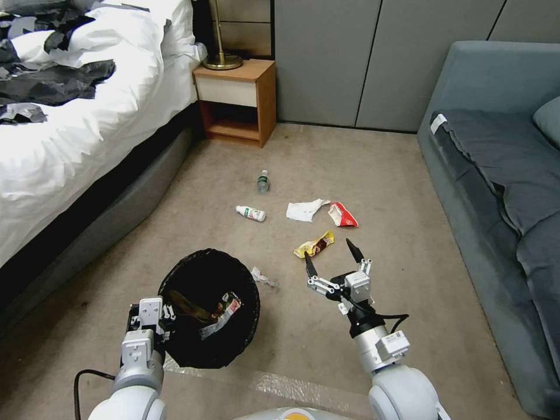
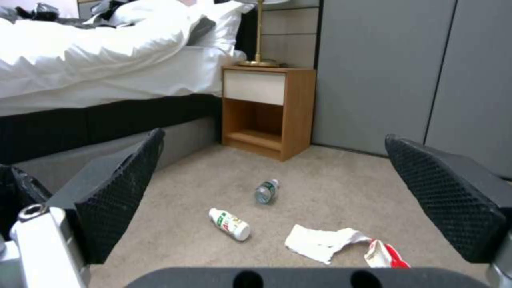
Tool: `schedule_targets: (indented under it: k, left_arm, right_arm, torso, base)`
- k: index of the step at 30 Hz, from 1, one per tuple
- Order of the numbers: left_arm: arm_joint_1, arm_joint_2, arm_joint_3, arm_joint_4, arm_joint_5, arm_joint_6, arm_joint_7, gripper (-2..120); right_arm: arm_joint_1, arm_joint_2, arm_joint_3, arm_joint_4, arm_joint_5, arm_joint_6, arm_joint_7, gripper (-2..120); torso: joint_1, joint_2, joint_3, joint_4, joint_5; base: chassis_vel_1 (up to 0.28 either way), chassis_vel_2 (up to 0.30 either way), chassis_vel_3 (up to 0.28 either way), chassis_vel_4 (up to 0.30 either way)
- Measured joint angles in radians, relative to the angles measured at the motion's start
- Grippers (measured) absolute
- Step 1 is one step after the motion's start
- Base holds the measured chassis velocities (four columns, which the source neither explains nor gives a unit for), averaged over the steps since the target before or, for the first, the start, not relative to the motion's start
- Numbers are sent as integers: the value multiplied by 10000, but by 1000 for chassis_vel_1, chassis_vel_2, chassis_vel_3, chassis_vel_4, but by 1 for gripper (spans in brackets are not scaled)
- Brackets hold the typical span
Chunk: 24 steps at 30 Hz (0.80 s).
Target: Pick up the trash bin, then pick up the garbage from the floor and place it into the trash bin.
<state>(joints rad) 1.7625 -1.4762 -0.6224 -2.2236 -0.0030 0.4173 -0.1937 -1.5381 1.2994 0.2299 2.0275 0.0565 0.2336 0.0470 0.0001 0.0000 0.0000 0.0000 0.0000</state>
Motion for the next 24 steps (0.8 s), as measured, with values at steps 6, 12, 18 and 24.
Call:
schedule_targets:
  k: [6, 12, 18, 24]
  left_arm:
    - [-27, -24, 10, 10, 16, -7, 0, 0]
    - [-72, -16, 2, 43, 17, -7, -1, 0]
    - [-80, -13, -1, 84, 13, -6, -2, 0]
    - [-109, -13, -6, 94, 4, 0, -2, 0]
  right_arm:
    - [65, 1, -4, -4, 17, 14, -23, 100]
    - [105, 1, -9, -31, -44, 47, -65, 100]
    - [130, 21, -14, -52, -103, 65, -98, 100]
    - [168, 39, -40, -132, -142, 180, -191, 100]
  torso:
    - [-1, 0, 0, 0, 0]
    - [0, 0, 0, 1, 0]
    - [0, 0, 1, 0, -2]
    - [1, 0, 2, -2, 0]
  base:
    - [-14, 9, 7, -9]
    - [-123, 118, 135, -120]
    - [-212, 205, 210, -213]
    - [-229, 249, 256, -263]
